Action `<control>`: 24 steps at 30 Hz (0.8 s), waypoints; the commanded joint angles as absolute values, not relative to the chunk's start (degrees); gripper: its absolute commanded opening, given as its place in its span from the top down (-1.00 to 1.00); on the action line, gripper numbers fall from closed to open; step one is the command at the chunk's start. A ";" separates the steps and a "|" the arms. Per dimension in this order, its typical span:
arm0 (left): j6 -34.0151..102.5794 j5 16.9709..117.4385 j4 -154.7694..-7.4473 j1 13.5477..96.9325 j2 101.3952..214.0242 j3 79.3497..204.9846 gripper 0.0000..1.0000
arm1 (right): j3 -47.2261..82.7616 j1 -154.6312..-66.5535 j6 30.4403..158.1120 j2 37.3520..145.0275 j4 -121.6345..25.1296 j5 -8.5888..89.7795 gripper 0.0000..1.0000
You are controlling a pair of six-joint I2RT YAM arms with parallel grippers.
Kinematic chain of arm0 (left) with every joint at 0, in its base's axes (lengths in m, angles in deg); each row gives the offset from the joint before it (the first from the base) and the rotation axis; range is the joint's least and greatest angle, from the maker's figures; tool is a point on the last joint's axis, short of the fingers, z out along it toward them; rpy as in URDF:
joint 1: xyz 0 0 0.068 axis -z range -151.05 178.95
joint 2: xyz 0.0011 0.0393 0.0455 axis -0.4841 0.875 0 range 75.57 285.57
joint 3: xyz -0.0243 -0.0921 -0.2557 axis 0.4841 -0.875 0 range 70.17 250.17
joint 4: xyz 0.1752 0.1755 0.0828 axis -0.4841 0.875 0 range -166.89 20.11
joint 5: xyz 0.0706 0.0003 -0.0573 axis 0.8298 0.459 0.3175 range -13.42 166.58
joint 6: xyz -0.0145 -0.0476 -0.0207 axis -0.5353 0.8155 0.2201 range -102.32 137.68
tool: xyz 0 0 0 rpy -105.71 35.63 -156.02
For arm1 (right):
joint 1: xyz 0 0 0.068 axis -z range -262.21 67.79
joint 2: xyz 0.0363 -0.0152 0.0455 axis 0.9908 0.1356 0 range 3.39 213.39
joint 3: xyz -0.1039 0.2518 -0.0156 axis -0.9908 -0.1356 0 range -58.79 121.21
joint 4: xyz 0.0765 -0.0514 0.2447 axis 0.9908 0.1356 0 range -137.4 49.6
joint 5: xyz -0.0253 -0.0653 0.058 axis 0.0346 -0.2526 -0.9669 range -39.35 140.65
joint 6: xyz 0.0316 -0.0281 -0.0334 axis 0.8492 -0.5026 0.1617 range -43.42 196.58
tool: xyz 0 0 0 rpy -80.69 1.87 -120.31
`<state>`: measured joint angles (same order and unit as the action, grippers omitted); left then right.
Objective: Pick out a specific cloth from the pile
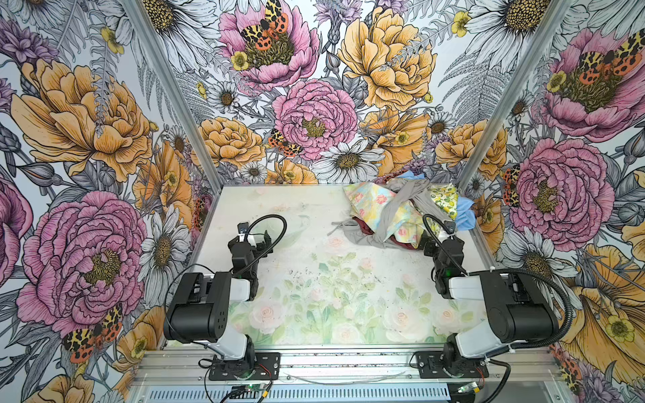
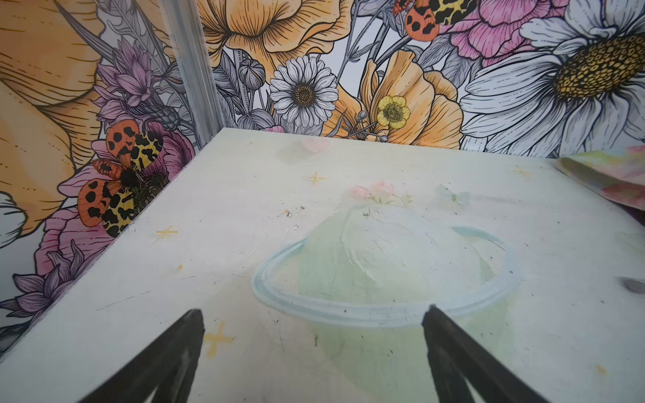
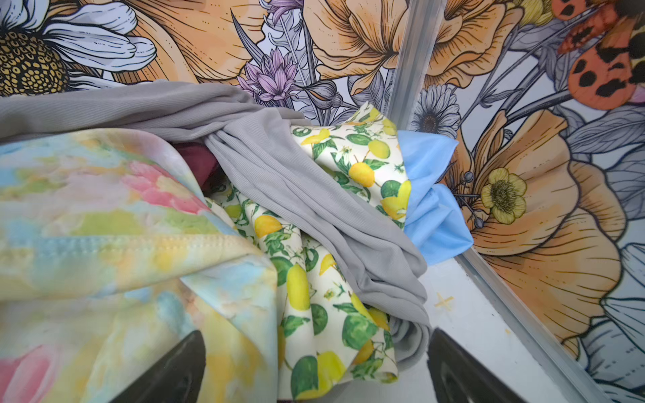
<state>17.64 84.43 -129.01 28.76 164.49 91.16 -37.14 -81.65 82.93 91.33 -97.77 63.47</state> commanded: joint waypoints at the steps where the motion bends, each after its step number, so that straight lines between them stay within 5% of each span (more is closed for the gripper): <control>1: 17.02 83.96 -130.17 29.13 164.33 91.96 -0.98 | -37.41 -82.04 82.73 91.37 -99.39 63.13 -0.99; 24: 17.52 83.00 -130.22 28.54 164.34 92.03 -0.98 | -37.42 -82.03 82.73 91.43 -99.42 63.13 -0.99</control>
<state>17.49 84.41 -129.01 28.81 164.49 91.18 -37.14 -81.65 82.93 91.33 -97.77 63.47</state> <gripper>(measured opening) 0.987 0.995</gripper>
